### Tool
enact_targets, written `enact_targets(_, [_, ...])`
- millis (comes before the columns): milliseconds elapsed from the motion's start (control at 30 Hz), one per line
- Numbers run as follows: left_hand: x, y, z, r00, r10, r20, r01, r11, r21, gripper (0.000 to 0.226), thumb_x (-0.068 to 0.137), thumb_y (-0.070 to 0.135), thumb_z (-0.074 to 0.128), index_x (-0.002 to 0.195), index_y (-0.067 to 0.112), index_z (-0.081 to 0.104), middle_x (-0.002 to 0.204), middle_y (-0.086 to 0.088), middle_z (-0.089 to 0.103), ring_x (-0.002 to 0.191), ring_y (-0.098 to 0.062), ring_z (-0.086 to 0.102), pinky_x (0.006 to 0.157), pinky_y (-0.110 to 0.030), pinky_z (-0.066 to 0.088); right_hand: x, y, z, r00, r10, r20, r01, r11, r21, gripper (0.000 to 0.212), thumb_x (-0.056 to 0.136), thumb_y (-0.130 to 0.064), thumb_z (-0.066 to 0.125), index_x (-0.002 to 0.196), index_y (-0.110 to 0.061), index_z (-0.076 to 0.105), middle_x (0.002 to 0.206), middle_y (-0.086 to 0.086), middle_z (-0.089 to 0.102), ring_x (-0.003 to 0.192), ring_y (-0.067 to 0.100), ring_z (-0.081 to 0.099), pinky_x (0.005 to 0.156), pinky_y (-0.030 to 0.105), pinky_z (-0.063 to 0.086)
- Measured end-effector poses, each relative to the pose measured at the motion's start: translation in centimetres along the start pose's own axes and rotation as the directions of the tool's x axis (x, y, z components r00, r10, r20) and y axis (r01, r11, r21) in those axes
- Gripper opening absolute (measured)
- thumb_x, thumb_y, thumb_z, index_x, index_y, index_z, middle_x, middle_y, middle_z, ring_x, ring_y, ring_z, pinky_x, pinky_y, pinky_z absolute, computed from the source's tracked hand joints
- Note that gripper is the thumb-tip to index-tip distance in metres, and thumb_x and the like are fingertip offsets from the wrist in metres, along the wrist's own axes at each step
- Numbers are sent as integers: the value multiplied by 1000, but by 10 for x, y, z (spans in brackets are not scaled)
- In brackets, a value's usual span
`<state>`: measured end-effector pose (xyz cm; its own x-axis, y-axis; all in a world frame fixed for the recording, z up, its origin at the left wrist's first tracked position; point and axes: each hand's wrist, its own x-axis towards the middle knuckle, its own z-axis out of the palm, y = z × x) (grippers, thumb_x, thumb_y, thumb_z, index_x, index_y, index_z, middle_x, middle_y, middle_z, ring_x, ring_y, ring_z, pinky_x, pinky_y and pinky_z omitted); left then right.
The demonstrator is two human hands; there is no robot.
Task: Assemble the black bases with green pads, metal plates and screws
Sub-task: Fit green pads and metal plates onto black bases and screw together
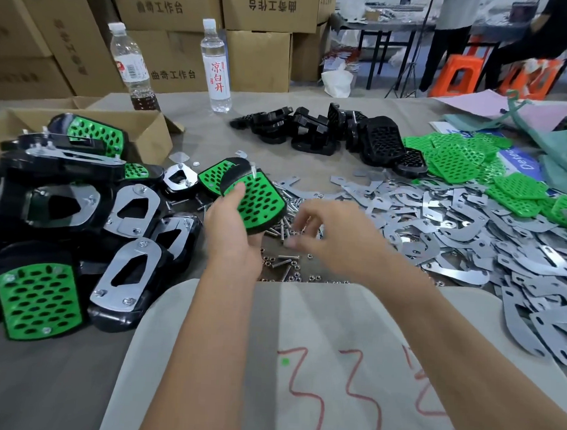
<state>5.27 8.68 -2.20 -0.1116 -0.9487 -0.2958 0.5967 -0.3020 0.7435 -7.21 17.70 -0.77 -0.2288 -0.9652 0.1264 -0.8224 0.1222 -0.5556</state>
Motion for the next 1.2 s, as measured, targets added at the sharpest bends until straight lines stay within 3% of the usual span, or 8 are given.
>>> enact_targets(100, [0,5,-2,998,-61,34,61,998,-12,28,93,35,75,114,17,72,100,-2,77,97,-24,75,87,-42,62,0,-7,16,988,-18,152,56,968,-246,14,95,-33,72,103,-23,67,102,-2,63,102,23,60,86,39,51])
enact_targets(267, [-4,5,-5,992,-115,58,108,988,110,37,83,42,84,112,21,75,104,-1,79,94,-21,76,78,-37,62,-3,-7,21,986,5,166,51,944,-327,12,104,-27,58,104,-15,61,112,6,59,102,31,62,90,49,53])
enact_targets(400, [-6,4,-4,980,-157,126,136,977,163,16,85,37,81,88,22,77,81,2,77,64,-14,73,57,-29,58,-11,7,18,995,28,-99,-21,997,69,8,101,-13,62,97,-16,57,82,4,67,75,22,62,72,40,53])
enact_targets(500, [-7,-1,-1,976,-137,168,99,971,216,23,86,37,79,64,28,79,75,5,75,58,-11,70,54,-26,56,-16,20,14,964,10,-264,50,974,220,21,95,-7,69,90,-25,60,67,-1,65,60,16,58,58,21,44])
enact_targets(633, [-10,-6,5,975,-132,181,89,970,226,25,84,37,80,59,32,78,74,5,75,58,-12,70,58,-28,56,-20,37,14,933,146,-330,51,852,520,22,94,-6,72,85,-25,73,68,-1,69,53,16,60,49,24,45])
enact_targets(1000, [-24,-29,18,960,-144,241,48,930,366,47,79,35,87,112,5,70,84,-5,77,68,-22,73,53,-30,56,-21,36,13,918,339,-205,10,498,867,41,97,-51,63,87,-14,80,79,15,71,62,17,64,49,26,50])
enact_targets(1133, [-29,-39,20,922,-151,357,-17,904,426,18,78,26,89,85,17,74,76,-2,77,67,-21,75,55,-33,59,-21,38,11,936,335,-105,-74,481,874,56,89,-65,65,92,-11,80,93,19,76,78,42,72,63,50,58])
enact_targets(1200, [-31,-40,21,906,-154,395,-40,897,441,13,79,24,88,73,21,77,78,-3,77,68,-21,74,57,-34,60,-21,40,11,934,336,-124,-59,486,872,61,88,-64,69,91,-3,76,78,13,70,64,35,64,61,43,55])
